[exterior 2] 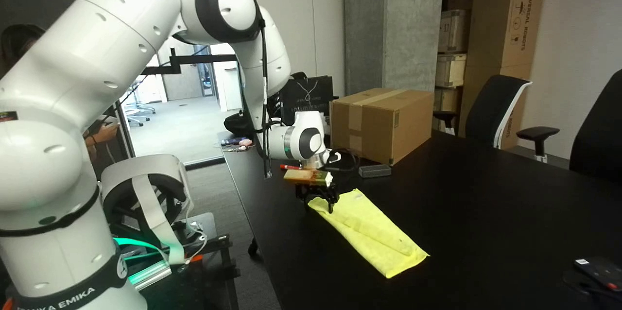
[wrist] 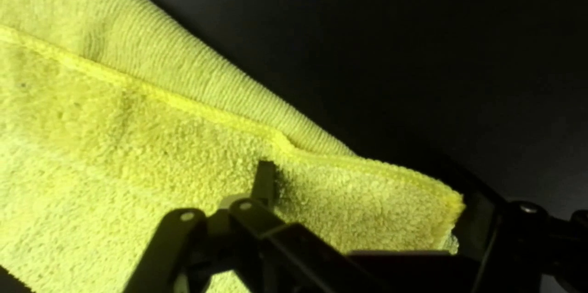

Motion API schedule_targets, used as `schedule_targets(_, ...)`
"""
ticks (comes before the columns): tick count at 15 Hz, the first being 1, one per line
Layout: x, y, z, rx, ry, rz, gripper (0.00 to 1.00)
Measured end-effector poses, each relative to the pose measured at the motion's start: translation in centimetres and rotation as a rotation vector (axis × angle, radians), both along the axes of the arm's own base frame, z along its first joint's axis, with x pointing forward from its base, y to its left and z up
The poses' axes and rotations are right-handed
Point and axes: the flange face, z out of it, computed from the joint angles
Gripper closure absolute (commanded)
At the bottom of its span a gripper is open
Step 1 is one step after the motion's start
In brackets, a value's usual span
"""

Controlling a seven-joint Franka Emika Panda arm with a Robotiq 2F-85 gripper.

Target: Fold the yellow towel.

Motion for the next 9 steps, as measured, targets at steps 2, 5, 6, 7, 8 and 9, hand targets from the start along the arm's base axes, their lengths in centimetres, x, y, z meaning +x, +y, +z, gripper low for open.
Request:
schedule_targets(2, 0.35, 0.13, 0.27, 0.000, -0.005, -0.001, 0.44)
schedule_targets(5, 0.83, 0.29, 0.67, -0.002, -0.011, -0.001, 0.39)
schedule_targets(6, 0.91, 0.31, 0.77, -0.005, -0.009, -0.001, 0.37)
schedule_targets(7, 0.97, 0.33, 0.85, -0.009, -0.008, 0.001, 0.26)
schedule_targets(8, 0.98, 0.32, 0.85, -0.017, -0.003, 0.004, 0.29)
schedule_targets(9, 0.95, 0.29, 0.81, -0.024, 0.002, 0.007, 0.26)
